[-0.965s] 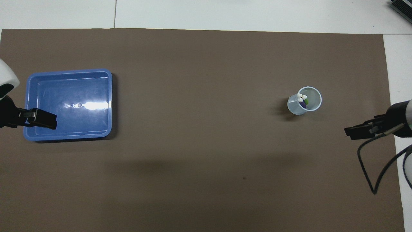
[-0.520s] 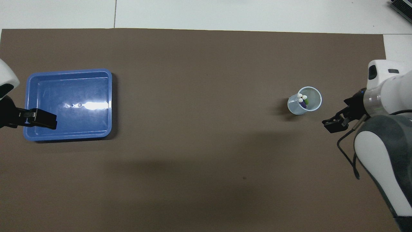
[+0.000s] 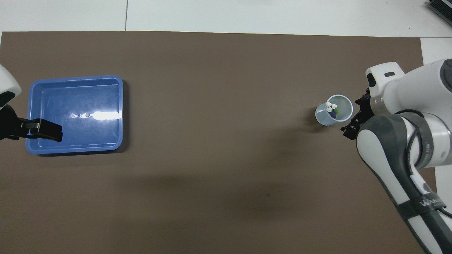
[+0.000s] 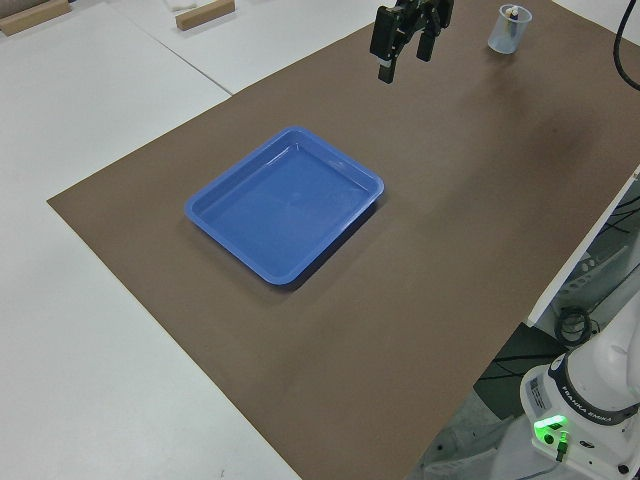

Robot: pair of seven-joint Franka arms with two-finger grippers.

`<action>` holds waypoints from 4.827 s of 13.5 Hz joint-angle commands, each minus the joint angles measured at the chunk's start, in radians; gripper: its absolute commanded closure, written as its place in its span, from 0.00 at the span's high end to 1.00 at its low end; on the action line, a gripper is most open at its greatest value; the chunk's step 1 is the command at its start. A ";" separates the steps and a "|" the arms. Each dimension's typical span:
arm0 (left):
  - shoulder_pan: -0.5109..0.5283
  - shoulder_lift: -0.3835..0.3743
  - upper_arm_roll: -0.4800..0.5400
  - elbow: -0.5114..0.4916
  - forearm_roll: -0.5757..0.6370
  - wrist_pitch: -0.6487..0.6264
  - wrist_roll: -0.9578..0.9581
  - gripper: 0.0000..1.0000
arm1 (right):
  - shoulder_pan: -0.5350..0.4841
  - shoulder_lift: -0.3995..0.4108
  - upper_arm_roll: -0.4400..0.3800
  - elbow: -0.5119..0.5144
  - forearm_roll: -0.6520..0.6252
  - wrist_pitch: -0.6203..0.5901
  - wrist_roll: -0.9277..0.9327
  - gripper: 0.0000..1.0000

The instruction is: Right arm passes pens to left for tray arrangement

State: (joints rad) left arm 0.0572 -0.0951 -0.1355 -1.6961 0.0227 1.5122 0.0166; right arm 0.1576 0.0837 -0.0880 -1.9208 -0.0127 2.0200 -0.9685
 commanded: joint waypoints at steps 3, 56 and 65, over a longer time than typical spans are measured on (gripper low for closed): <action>-0.007 -0.020 0.005 -0.016 0.009 -0.009 -0.012 1.00 | 0.020 0.036 0.001 -0.003 -0.058 0.022 -0.074 0.92; -0.019 -0.061 -0.001 -0.089 0.009 -0.017 -0.231 1.00 | 0.088 0.129 0.001 0.031 -0.202 0.068 0.979 0.51; -0.051 -0.075 -0.001 -0.109 0.009 -0.020 -0.230 1.00 | 0.097 0.131 0.001 0.031 -0.233 0.065 0.979 0.40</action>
State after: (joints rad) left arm 0.0247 -0.1421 -0.1469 -1.7786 0.0227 1.4918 -0.1975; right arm 0.2565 0.2119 -0.0921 -1.8830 -0.2174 2.0636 -0.0110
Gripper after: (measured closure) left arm 0.000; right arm 0.595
